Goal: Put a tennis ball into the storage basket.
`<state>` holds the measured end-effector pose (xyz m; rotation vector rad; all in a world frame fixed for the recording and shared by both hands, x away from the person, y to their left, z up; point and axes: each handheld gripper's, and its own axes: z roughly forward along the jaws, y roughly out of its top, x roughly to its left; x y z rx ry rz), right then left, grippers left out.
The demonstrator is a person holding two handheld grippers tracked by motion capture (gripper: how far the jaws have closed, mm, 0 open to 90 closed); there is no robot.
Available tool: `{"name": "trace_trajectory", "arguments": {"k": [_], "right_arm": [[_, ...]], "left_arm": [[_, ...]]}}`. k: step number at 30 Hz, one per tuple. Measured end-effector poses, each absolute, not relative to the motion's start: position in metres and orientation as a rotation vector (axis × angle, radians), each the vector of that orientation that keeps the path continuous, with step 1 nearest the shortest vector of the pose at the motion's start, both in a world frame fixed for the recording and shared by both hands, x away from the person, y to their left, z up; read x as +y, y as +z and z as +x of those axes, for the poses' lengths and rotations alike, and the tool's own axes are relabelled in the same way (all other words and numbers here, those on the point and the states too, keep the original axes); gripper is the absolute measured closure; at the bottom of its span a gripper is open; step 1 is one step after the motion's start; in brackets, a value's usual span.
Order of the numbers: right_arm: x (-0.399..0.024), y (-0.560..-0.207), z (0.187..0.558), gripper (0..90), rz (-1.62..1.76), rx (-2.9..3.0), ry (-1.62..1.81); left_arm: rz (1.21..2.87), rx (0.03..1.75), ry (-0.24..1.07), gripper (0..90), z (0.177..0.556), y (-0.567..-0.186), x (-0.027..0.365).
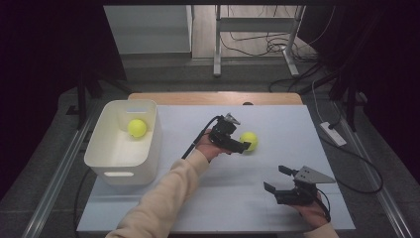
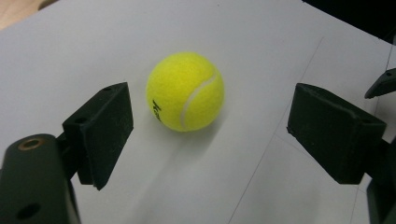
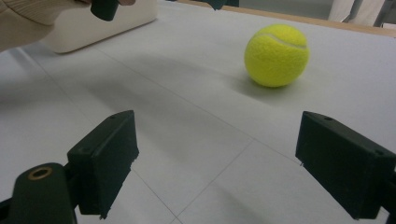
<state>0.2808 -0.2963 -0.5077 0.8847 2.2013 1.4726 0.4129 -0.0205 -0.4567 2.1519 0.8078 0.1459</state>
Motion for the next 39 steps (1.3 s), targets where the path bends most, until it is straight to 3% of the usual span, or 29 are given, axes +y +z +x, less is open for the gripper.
{"name": "trace_trajectory", "arguments": {"k": [39], "right_arm": [[-0.296, -0.508, 0.282, 13.0, 0.886, 2.207, 1.478]], "left_arm": [[2.190, 0.809, 0.138, 13.2, 0.436, -0.483, -0.044]]}}
